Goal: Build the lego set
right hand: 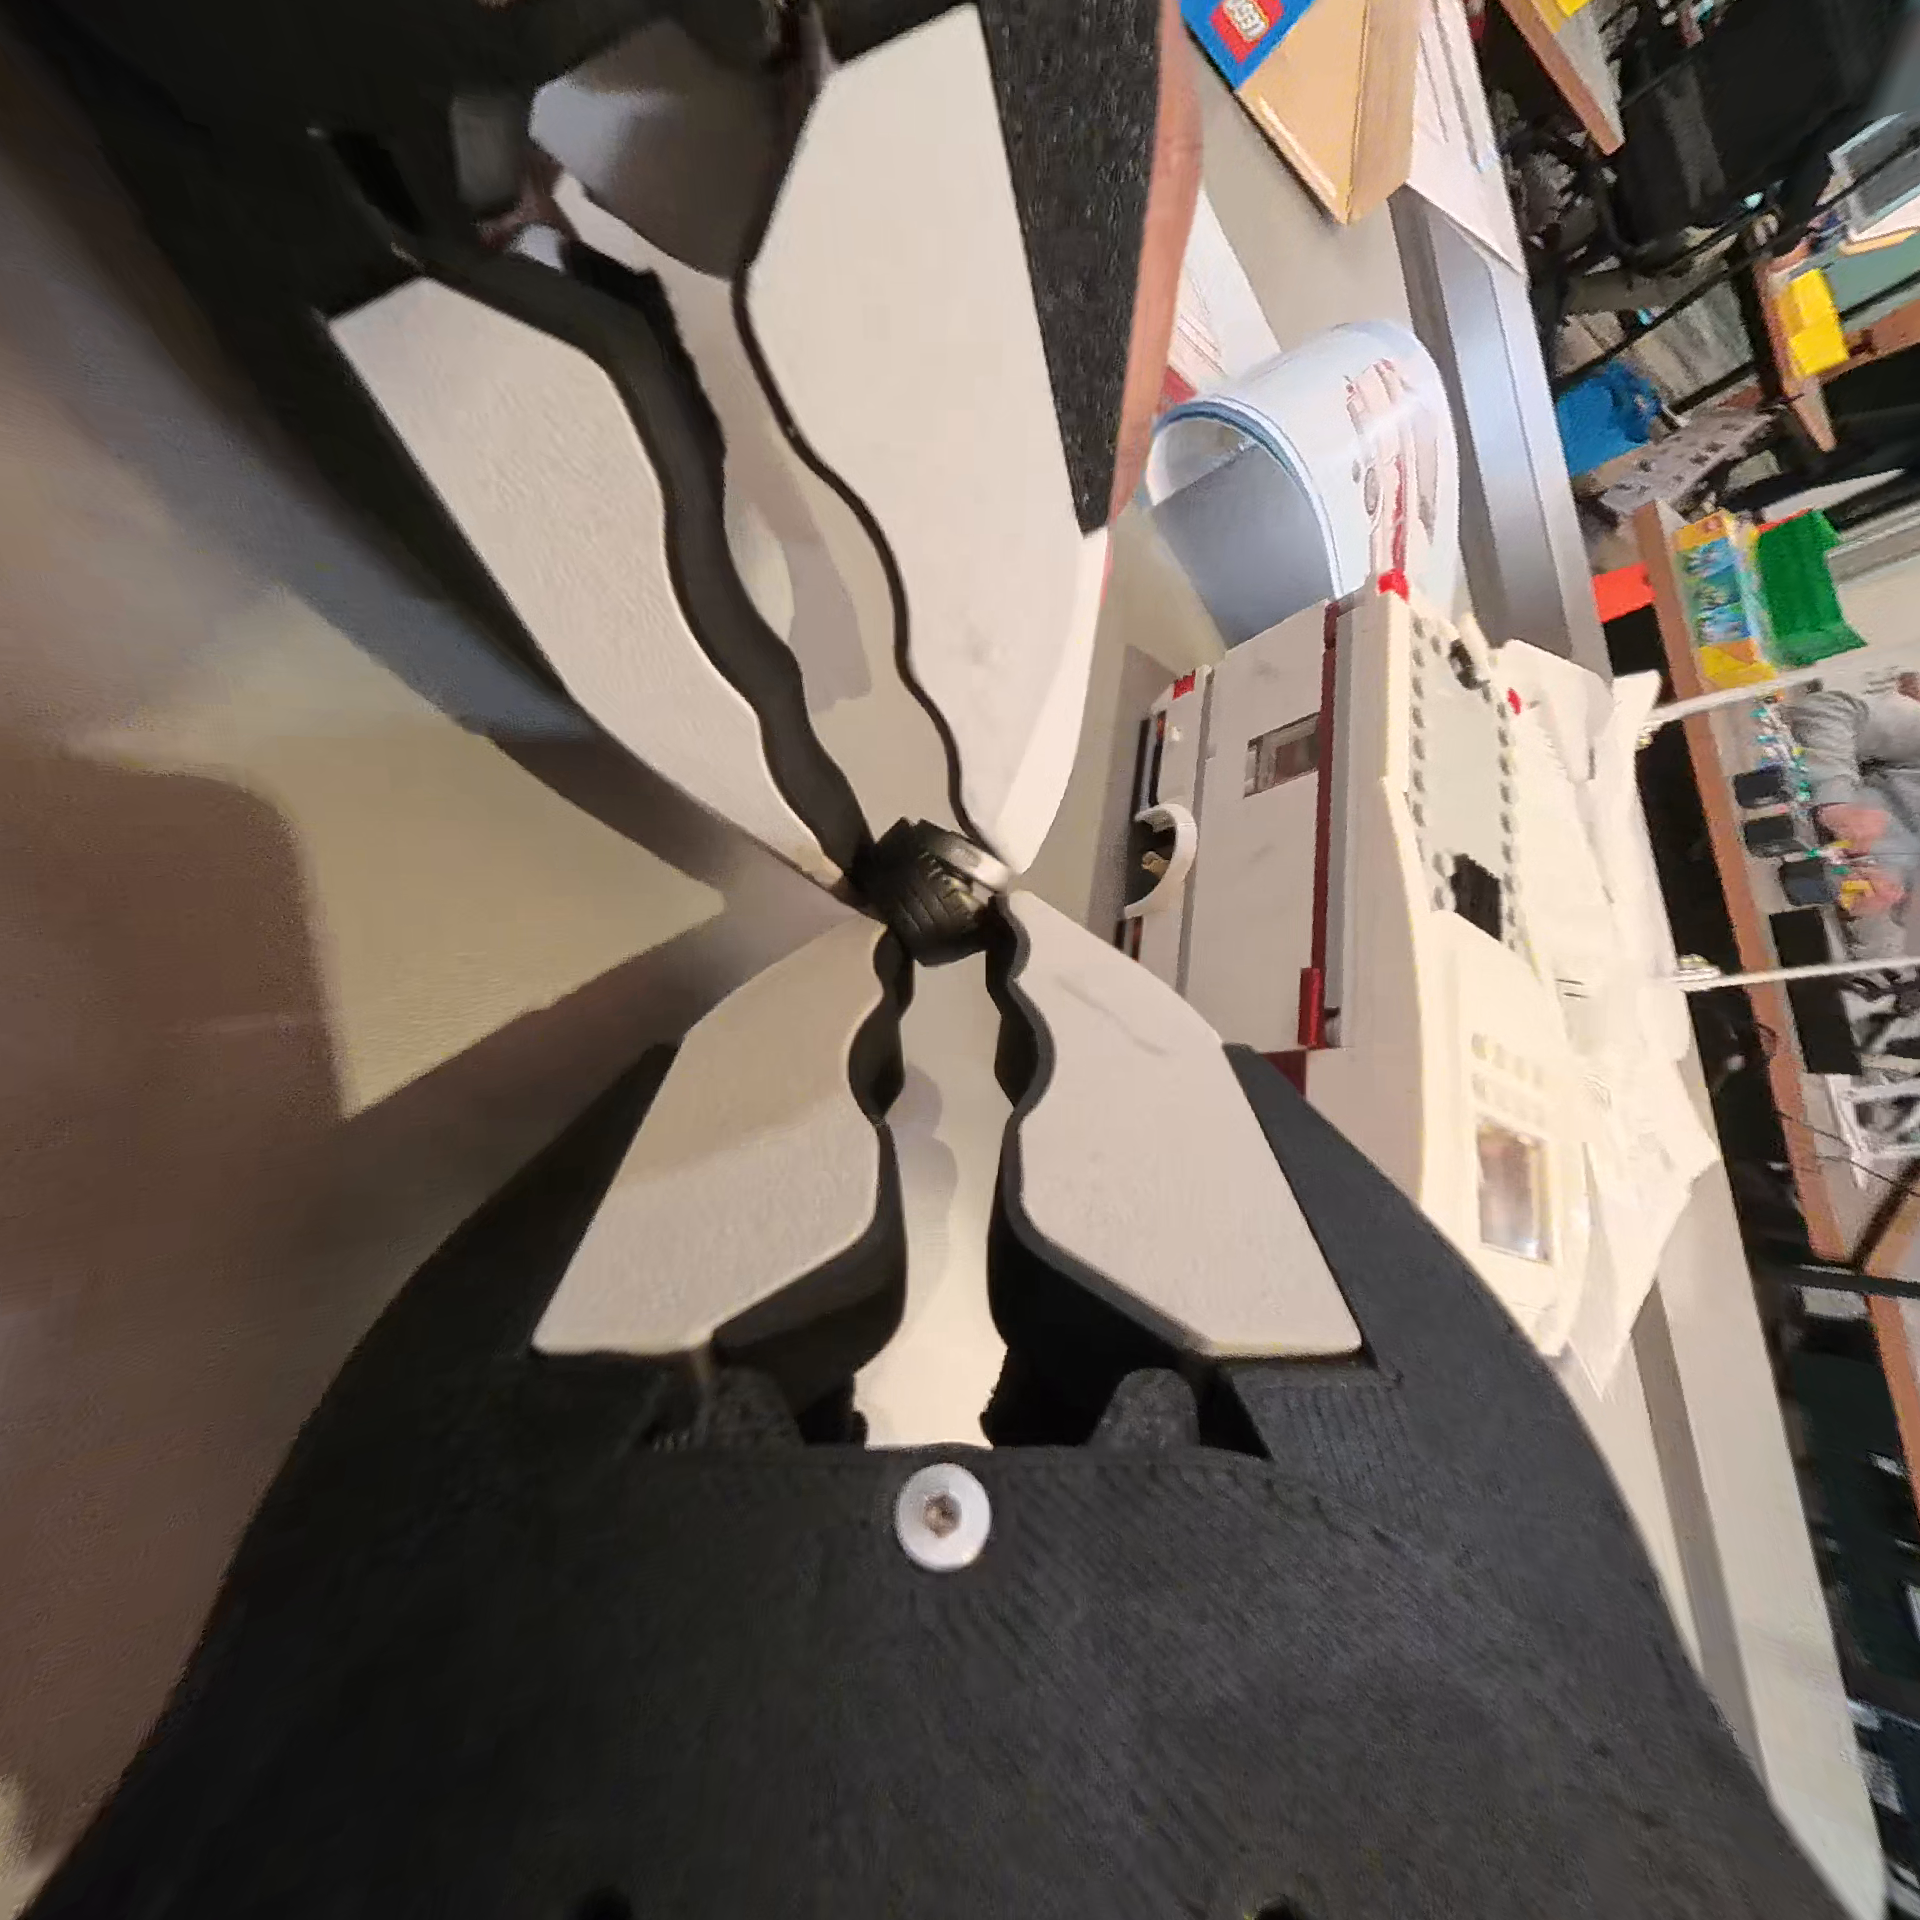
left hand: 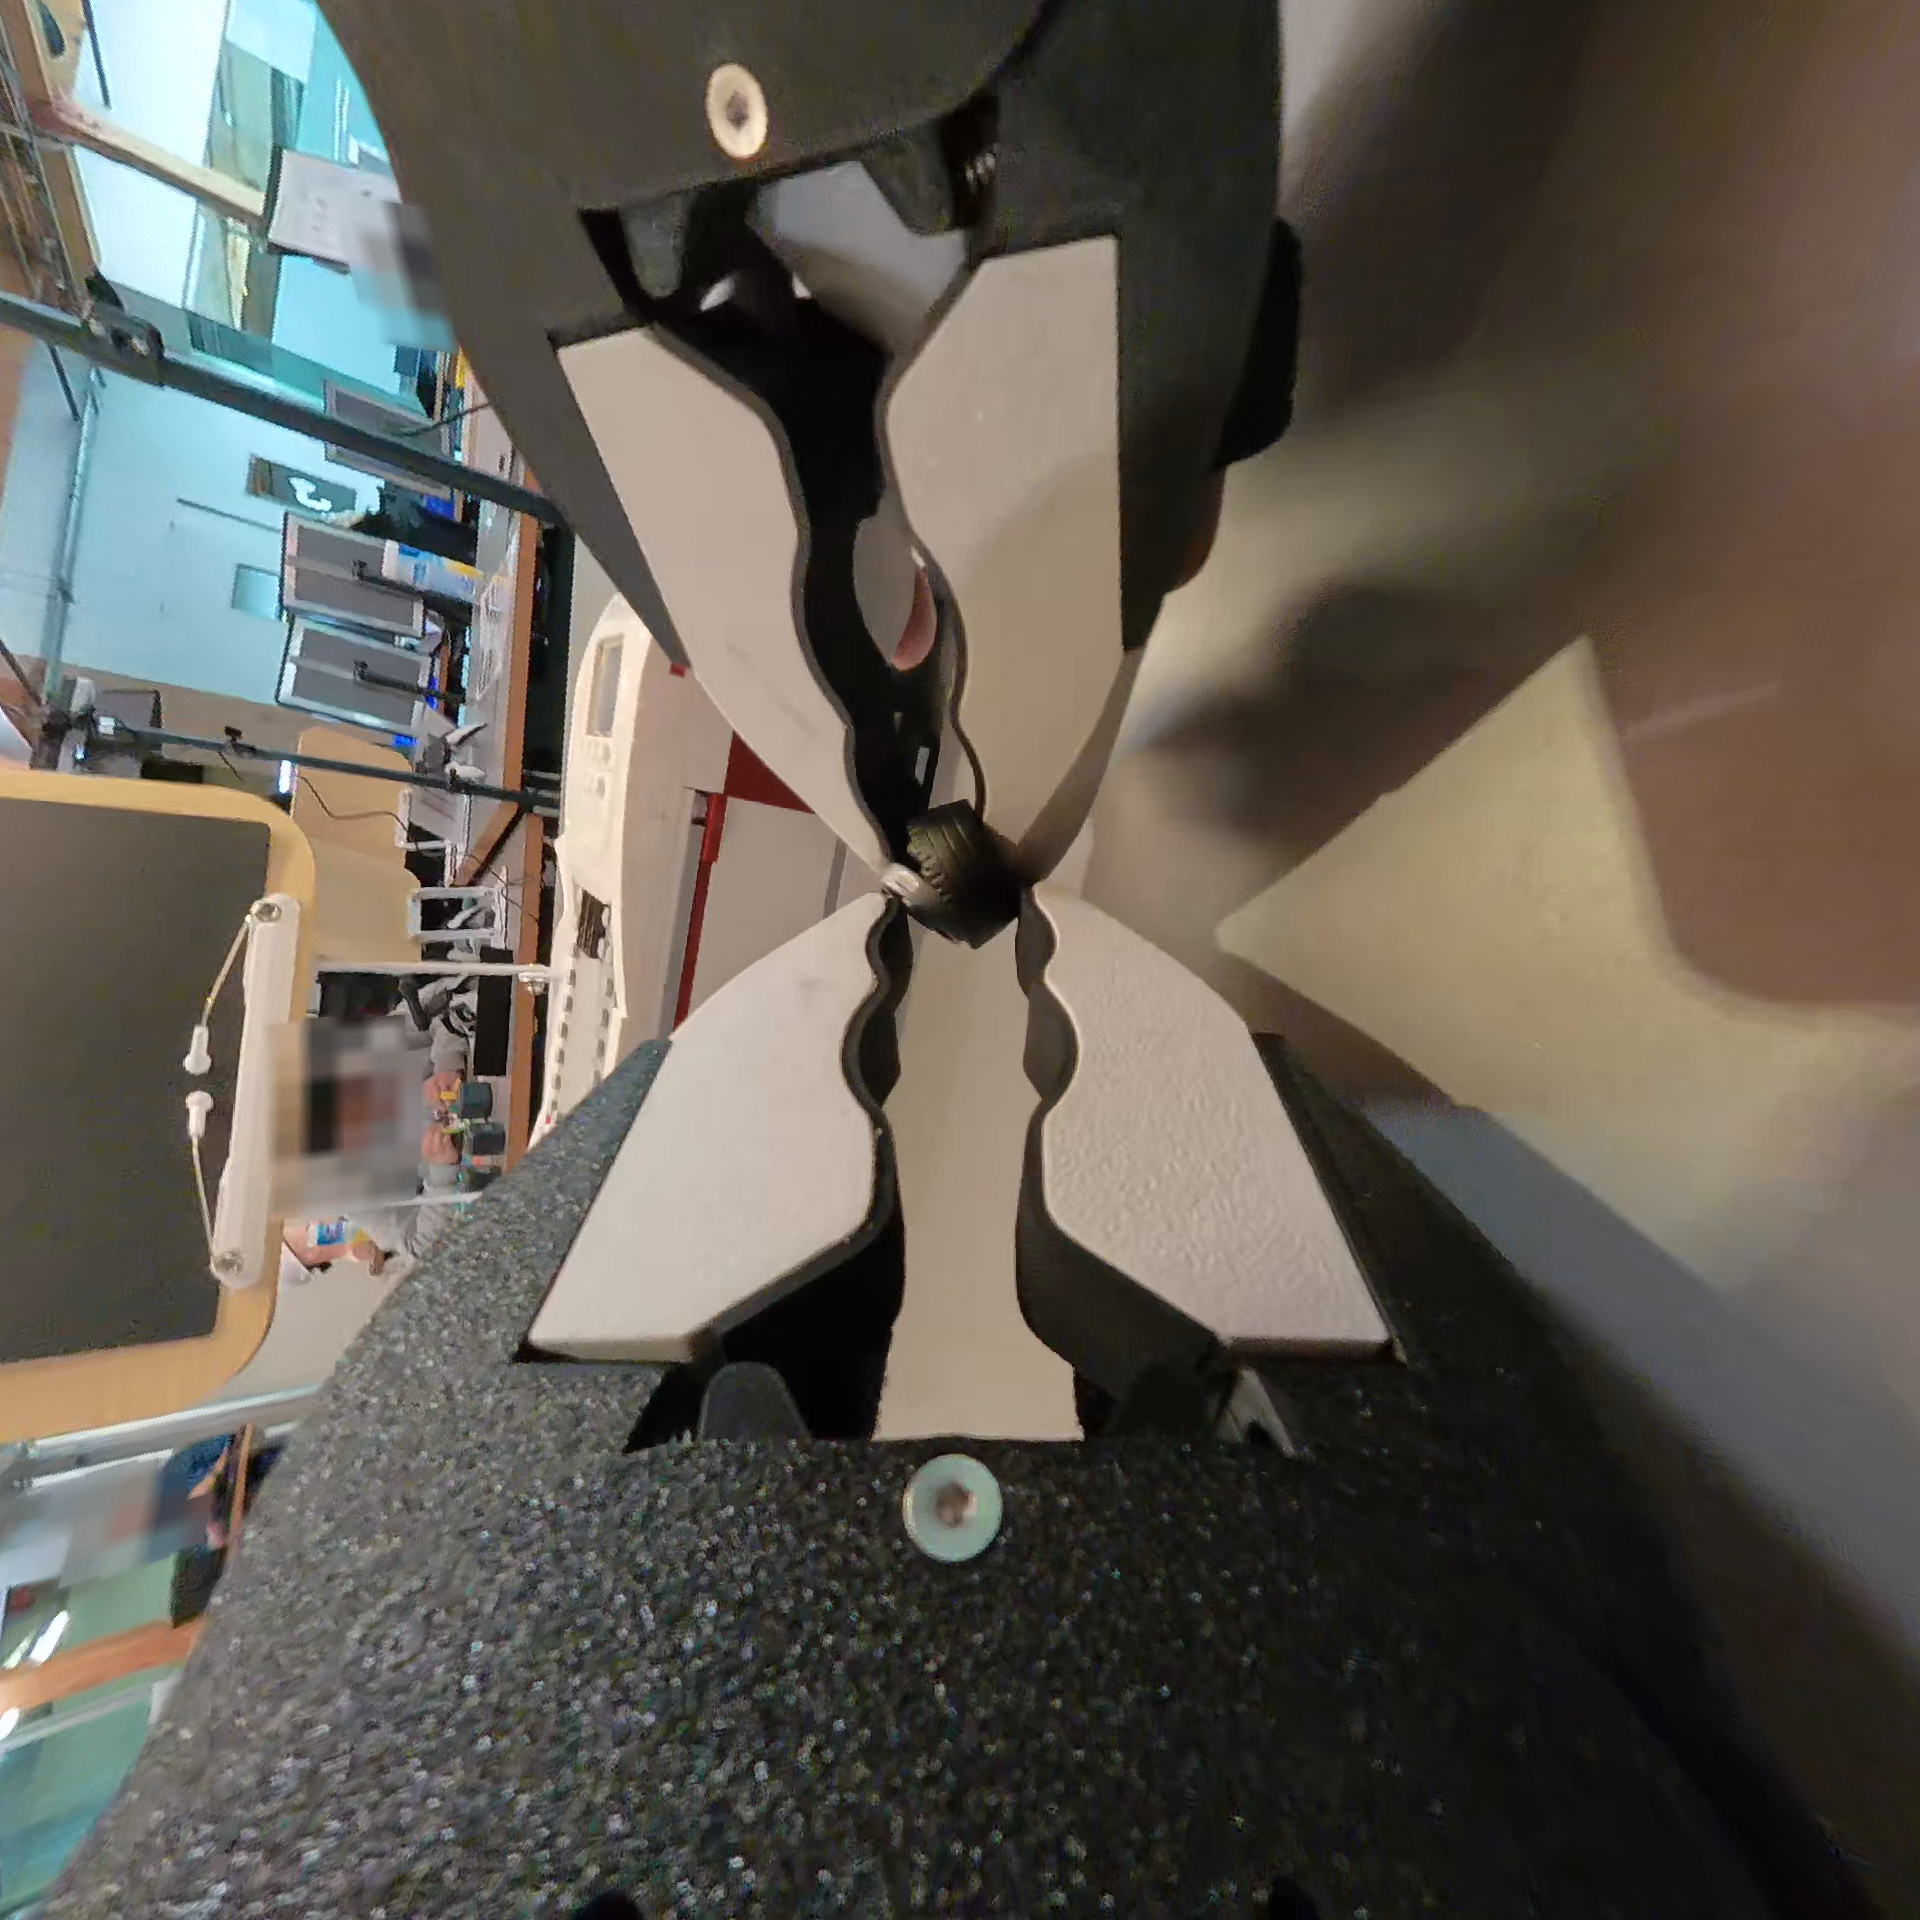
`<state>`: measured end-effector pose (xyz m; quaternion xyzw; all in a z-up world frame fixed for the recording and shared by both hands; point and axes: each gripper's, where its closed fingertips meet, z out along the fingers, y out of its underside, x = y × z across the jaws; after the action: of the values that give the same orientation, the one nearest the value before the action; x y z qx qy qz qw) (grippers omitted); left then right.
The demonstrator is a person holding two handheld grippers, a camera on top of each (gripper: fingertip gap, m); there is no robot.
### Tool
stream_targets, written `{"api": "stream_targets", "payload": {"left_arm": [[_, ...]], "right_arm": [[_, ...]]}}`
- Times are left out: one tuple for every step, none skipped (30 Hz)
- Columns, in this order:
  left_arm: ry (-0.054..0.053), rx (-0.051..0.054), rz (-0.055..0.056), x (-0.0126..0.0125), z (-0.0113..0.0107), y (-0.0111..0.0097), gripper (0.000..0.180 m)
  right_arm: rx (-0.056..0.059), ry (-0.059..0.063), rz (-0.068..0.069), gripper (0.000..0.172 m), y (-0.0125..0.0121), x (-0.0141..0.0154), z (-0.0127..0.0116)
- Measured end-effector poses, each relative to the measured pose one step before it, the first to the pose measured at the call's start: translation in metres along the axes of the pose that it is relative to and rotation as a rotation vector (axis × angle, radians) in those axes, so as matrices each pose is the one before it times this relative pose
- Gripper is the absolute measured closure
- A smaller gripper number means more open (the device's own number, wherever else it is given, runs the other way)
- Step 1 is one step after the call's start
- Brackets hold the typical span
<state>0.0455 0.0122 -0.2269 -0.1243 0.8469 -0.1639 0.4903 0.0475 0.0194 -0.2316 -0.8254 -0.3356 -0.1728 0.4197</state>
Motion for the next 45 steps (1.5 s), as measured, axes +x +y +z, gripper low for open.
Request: {"api": "stream_targets", "payload": {"left_arm": [[0.0090,0.0054,0.0171,0.00089,-0.00081,-0.00064,0.160],[0.0121,0.0030,0.0217,0.00186,-0.00059,-0.00059,0.160],[0.0109,0.0004,0.0299,0.00224,-0.00032,-0.00026,0.160],[0.0185,0.0019,0.0338,0.00352,-0.00042,-0.00038,0.160],[0.0154,0.0019,0.0256,0.00309,-0.00027,-0.00035,0.160],[0.0153,-0.0004,0.0160,0.00301,0.00007,-0.00022,0.160],[0.0178,0.0010,0.0183,0.00314,-0.00017,-0.00041,0.161],[0.0124,0.0023,0.0139,0.00217,-0.00022,-0.00036,0.161],[0.0086,0.0037,0.0016,0.00122,-0.00009,-0.00041,0.161],[0.0173,0.0091,0.0006,0.00237,-0.00039,-0.00105,0.161],[0.0128,0.0091,0.0016,0.00191,-0.00038,-0.00083,0.161],[0.0058,0.0029,0.0035,0.00103,-0.00016,-0.00036,0.161],[0.0079,0.0021,0.0060,0.00121,-0.00024,-0.00046,0.161],[0.0101,0.0023,0.0049,0.00147,-0.00055,-0.00059,0.162],[0.0038,0.0009,-0.0002,0.00053,-0.00042,-0.00023,0.162],[0.0141,0.0060,-0.0030,0.00168,-0.00079,-0.00083,0.162],[0.0033,0.0021,-0.0031,0.00051,-0.00048,-0.00035,0.162],[-0.0007,-0.0012,-0.0051,-0.00023,-0.00035,-0.00010,0.162],[-0.0001,0.0031,-0.0026,-0.00013,-0.00069,-0.00049,0.162],[-0.0008,-0.0010,-0.0041,-0.00073,-0.00078,0.00053,0.162],[-0.0027,0.0033,-0.0037,-0.00079,-0.00082,0.00012,0.162],[-0.0013,0.0017,-0.0065,-0.00049,-0.00071,0.00005,0.162],[0.0046,-0.0022,0.0010,0.00041,-0.00047,-0.00014,0.162],[-0.0012,-0.0023,0.0052,0.00007,-0.00015,0.00010,0.162],[-0.0015,0.0019,-0.0002,0.00017,-0.00008,-0.00035,0.162],[0.0031,0.0032,-0.0005,0.00043,-0.00019,-0.00022,0.162],[0.0089,0.0050,0.0011,0.00103,-0.00033,-0.00084,0.162],[-0.0010,0.0028,0.0031,0.00012,-0.00019,-0.00039,0.162],[-0.0005,-0.0012,-0.0002,-0.00006,-0.00004,-0.00025,0.162],[0.0103,-0.0007,0.0112,0.00189,-0.00016,-0.00034,0.164],[0.1294,0.0303,0.0471,0.02115,-0.00003,-0.00385,0.180],[0.0757,0.1461,0.0083,0.02055,0.00254,-0.02692,0.180],[-0.0256,0.0617,0.0473,0.00336,0.00409,-0.02022,0.180],[-0.1609,-0.1201,0.0717,-0.02397,0.00076,0.00811,0.180],[-0.0775,-0.0579,-0.0354,-0.01811,0.00009,0.01169,0.180],[0.0536,0.0309,-0.1098,-0.00060,-0.00145,0.00370,0.180],[-0.0096,0.0170,-0.0657,-0.00587,-0.00244,0.00566,0.180],[-0.0521,-0.0216,-0.0129,-0.00923,-0.00243,0.00714,0.180],[-0.0333,0.0100,-0.0279,-0.00662,-0.00298,0.00112,0.180],[-0.0227,0.0303,-0.0578,-0.00646,-0.00359,-0.00160,0.180],[-0.0288,0.0256,-0.0538,-0.00811,-0.00320,-0.00061,0.180],[-0.0306,0.0146,-0.0413,-0.00833,-0.00245,0.00144,0.178],[-0.0305,0.0045,-0.0378,-0.00765,-0.00137,0.00304,0.176],[-0.0235,-0.0037,-0.0319,-0.00579,-0.00050,0.00411,0.172],[-0.0185,-0.0103,-0.0204,-0.00395,0.00053,0.00455,0.168]], "right_arm": [[0.0087,-0.0080,-0.0067,0.159,-0.00076,-0.00147,-0.00096],[0.0027,-0.0061,-0.0233,0.159,-0.00008,-0.00196,-0.00042],[-0.0007,-0.0113,-0.0081,0.159,0.00019,-0.00228,0.00001],[-0.0025,-0.0206,-0.0034,0.159,0.00034,-0.00360,0.00033],[-0.0027,-0.0145,-0.0197,0.159,0.00050,-0.00351,0.00064],[-0.0074,-0.0103,-0.0263,0.159,0.00065,-0.00295,0.00058],[-0.0086,-0.0126,-0.0234,0.159,0.00053,-0.00303,0.00056],[-0.0056,-0.0124,-0.0188,0.160,0.00016,-0.00284,0.00054],[-0.0031,-0.0053,-0.0158,0.160,0.00010,-0.00126,0.00018],[-0.0019,-0.0145,-0.0130,0.160,0.00002,-0.00212,0.00006],[0.0001,-0.0203,-0.0066,0.160,-0.00021,-0.00257,-0.00007],[-0.0016,-0.0105,-0.0117,0.161,0.00010,-0.00157,-0.00003],[-0.0036,-0.0053,-0.0168,0.161,0.00001,-0.00110,-0.00012],[-0.0024,-0.0089,-0.0147,0.161,-0.00027,-0.00154,0.00004],[-0.0012,-0.0037,-0.0092,0.161,-0.00024,-0.00068,-0.00010],[0.0017,-0.0087,-0.0092,0.161,-0.00051,-0.00134,0.00003],[0.0035,-0.0074,-0.0043,0.161,-0.00067,-0.00112,-0.00015],[0.0059,0.0010,-0.0009,0.161,-0.00052,0.00009,-0.00010],[0.0104,0.0041,0.0026,0.159,-0.00122,0.00052,-0.00021],[0.0027,0.0040,0.0040,0.159,-0.00062,0.00082,-0.00002],[0.0038,0.0058,0.0011,0.159,-0.00073,0.00096,-0.00022],[0.0035,0.0041,0.0015,0.159,-0.00060,0.00094,-0.00025],[0.0053,-0.0014,-0.0037,0.159,-0.00049,-0.00011,-0.00007],[0.0040,-0.0024,0.0010,0.159,-0.00006,-0.00001,0.00015],[0.0035,-0.0060,-0.0044,0.159,0.00002,-0.00033,0.00005],[0.0032,-0.0059,-0.0050,0.158,0.00013,-0.00023,-0.00013],[0.0038,-0.0135,-0.0008,0.159,-0.00009,-0.00110,-0.00010],[0.0027,-0.0088,-0.0062,0.159,0.00003,-0.00063,-0.00015],[0.0004,-0.0054,-0.0077,0.159,0.00043,-0.00028,-0.00038],[-0.0001,-0.0066,-0.0063,0.160,0.00044,-0.00041,-0.00028],[-0.0130,0.0740,0.0016,0.160,0.00326,0.01103,-0.00175],[-0.0188,0.1988,-0.0073,0.160,0.00663,0.03395,-0.00881],[-0.0033,0.0739,0.0350,0.160,0.00555,0.02394,-0.00781],[0.0425,-0.0022,0.0700,0.161,-0.00322,0.01037,-0.00666],[-0.0075,0.0242,-0.0002,0.160,-0.00017,0.00205,-0.00142],[-0.0211,-0.0090,-0.0485,0.160,-0.00011,-0.01089,0.00356],[0.0148,-0.0599,-0.0088,0.160,-0.00516,-0.01829,0.00411],[0.0126,-0.0459,0.0218,0.160,-0.00295,-0.01205,0.00330],[-0.0007,-0.0189,0.0313,0.160,0.00109,-0.00334,0.00179],[0.0020,-0.0095,0.0571,0.159,0.00245,0.00213,0.00094],[0.0121,-0.0104,0.0709,0.159,0.00135,0.00328,0.00027],[0.0190,-0.0174,0.0645,0.159,-0.00035,0.00121,0.00005],[0.0152,-0.0067,0.0580,0.159,-0.00062,0.00147,0.00037],[0.0098,-0.0010,0.0468,0.159,-0.00025,0.00113,0.00100],[-0.0013,0.0037,0.0328,0.159,0.00131,0.00110,0.00144]]}}
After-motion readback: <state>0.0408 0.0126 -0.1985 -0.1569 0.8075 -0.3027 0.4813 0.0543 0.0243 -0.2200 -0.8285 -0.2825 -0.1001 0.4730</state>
